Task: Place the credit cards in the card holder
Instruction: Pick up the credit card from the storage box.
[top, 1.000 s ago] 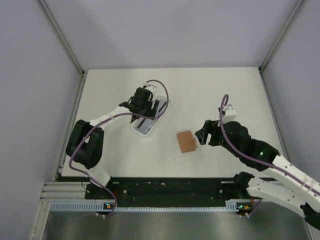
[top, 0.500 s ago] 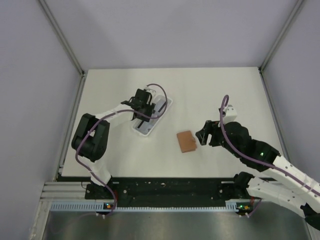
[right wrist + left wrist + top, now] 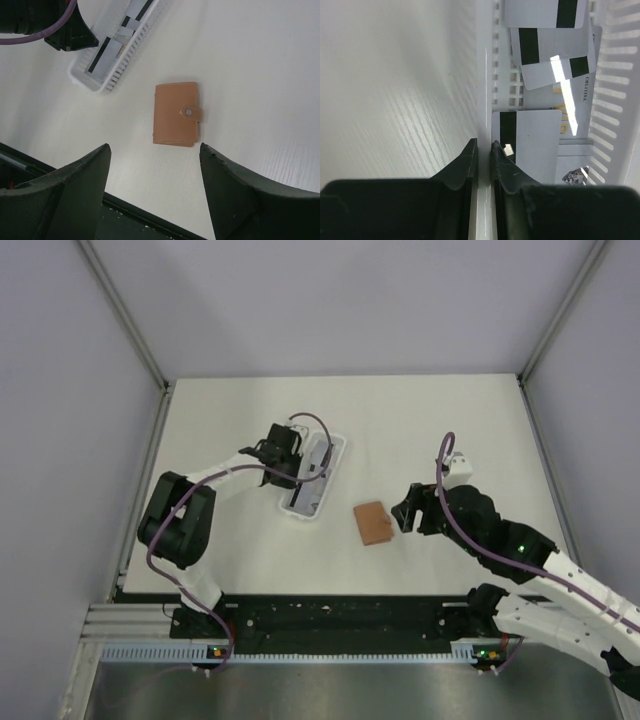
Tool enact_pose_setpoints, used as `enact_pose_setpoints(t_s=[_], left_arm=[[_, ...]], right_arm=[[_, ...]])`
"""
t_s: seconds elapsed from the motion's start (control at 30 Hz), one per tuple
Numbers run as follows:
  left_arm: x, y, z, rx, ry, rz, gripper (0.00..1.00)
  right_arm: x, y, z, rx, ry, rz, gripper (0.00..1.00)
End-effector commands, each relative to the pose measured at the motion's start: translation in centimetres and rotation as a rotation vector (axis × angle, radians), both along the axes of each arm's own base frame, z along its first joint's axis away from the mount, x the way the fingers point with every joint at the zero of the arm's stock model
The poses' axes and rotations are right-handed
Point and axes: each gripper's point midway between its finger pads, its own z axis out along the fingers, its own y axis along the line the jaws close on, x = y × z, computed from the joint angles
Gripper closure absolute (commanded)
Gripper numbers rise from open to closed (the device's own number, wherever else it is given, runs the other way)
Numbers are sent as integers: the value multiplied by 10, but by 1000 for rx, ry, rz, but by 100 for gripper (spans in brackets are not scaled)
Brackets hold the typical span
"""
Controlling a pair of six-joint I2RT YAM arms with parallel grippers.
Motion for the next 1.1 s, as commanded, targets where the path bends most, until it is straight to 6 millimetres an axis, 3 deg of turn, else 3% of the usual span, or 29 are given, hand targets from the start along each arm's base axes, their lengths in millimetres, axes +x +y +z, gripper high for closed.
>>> enact_pose_setpoints(t_s=[0.0,0.1,0.3,0.5,0.8,1.07], left_arm=[[-5,-16,28,-146,-45,18,91],[-13,-18,34,-193,-49,55,100],[-38,-16,57,-309,-98,115,100],[-77,-32,88,-482,-165,125,100],[-123,-38,89,-476,-233,223,100],[-134,-37,96,-477,-289,305,100]], right_arm=[[2,5,5,24,-13,10,28],[2,11,7,34,-9,36,31],[-1,29,21,82,-7,105,32],[-2,66,24,76,27,263,51],[9,109,34,96,48,367,63],[19,135,30,137,73,387,64]])
